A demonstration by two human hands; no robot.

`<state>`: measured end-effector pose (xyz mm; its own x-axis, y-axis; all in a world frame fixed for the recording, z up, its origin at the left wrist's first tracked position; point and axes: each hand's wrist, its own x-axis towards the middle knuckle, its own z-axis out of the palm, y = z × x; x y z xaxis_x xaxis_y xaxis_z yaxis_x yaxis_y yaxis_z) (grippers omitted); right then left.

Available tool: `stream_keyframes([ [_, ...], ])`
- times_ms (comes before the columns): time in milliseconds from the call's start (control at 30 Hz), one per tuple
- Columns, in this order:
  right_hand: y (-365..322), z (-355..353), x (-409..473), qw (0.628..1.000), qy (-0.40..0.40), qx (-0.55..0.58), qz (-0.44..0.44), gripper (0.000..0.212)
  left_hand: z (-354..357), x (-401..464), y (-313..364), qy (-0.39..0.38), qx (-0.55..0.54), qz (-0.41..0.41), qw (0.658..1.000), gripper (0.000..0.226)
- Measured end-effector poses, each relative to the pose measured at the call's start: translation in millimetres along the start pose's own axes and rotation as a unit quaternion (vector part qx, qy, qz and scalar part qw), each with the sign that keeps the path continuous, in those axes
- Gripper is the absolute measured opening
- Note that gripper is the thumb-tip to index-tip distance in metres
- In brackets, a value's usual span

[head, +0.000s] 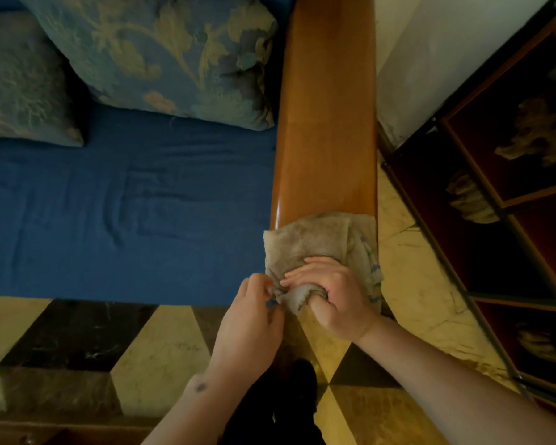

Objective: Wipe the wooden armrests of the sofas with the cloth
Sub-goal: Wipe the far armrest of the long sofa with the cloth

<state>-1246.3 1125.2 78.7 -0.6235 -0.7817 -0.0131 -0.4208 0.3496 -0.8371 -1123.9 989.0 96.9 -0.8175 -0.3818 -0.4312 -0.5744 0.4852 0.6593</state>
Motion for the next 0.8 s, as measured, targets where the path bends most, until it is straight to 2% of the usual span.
stream_keyframes([
  [133,10,-16,-2,0.999,0.035,0.0,0.006,0.038,0,22,24,-0.031,0.054,0.038,0.997,0.036],
  [367,32,-30,76,0.974,0.218,-0.055,0.018,0.033,-27,87,38,-0.026,0.065,0.059,0.996,0.044],
  [500,53,-56,138,0.967,0.243,-0.072,0.037,0.037,-37,153,63,-0.021,0.156,0.056,0.986,0.043],
  [633,75,-93,204,0.963,0.245,-0.101,0.038,0.034,-52,221,104,0.003,0.165,0.071,0.984,0.056],
  [700,88,-116,244,0.965,0.237,-0.108,0.044,0.034,-61,255,123,-0.013,0.198,0.064,0.978,0.076],
  [800,106,-151,309,0.972,0.2,-0.109,0.06,0.028,-68,294,141,-0.087,0.296,0.034,0.951,0.132],
])
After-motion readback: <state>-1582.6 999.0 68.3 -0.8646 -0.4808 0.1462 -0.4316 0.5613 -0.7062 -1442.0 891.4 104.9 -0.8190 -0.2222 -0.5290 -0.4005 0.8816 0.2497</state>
